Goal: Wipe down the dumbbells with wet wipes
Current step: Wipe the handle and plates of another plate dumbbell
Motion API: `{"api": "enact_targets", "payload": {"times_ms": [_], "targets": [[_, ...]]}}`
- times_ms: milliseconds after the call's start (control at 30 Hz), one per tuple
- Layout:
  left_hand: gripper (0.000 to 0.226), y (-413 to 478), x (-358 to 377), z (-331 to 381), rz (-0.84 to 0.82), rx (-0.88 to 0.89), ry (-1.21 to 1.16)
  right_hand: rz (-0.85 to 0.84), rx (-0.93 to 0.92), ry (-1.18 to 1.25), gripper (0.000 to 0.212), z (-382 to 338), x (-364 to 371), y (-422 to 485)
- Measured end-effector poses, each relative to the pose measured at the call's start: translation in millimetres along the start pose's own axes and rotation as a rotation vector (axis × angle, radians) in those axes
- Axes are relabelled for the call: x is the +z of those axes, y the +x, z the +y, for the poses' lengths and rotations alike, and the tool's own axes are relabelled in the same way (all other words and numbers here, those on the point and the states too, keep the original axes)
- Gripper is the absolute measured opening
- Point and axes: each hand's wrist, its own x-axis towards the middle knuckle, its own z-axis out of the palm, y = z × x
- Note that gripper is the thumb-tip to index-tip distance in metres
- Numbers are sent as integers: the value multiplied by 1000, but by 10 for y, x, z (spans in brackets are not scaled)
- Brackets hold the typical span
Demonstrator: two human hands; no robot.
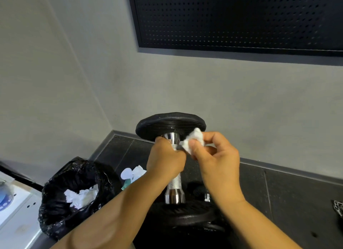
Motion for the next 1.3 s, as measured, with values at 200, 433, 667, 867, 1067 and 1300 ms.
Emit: {"api": "enact_targets", "payload": {"times_ms": [200,433,667,867,1067,1300], "targets": [[27,-94,32,59,64,69,164,-41,404,307,6,-187,176,130],[26,-159,114,61,134,43,309,-9,636,395,7,-243,223,227],[17,-108,177,33,134,4,339,85,769,510,13,-210,248,290],[29,-75,166,52,117,75,448,136,776,550,13,-190,282,337],[35,44,98,21,-42,-18,287,103,718,467,9,-46,126,432],[27,93,58,-101,-213,-202,-218,66,677,304,13,179,-230,557]]}}
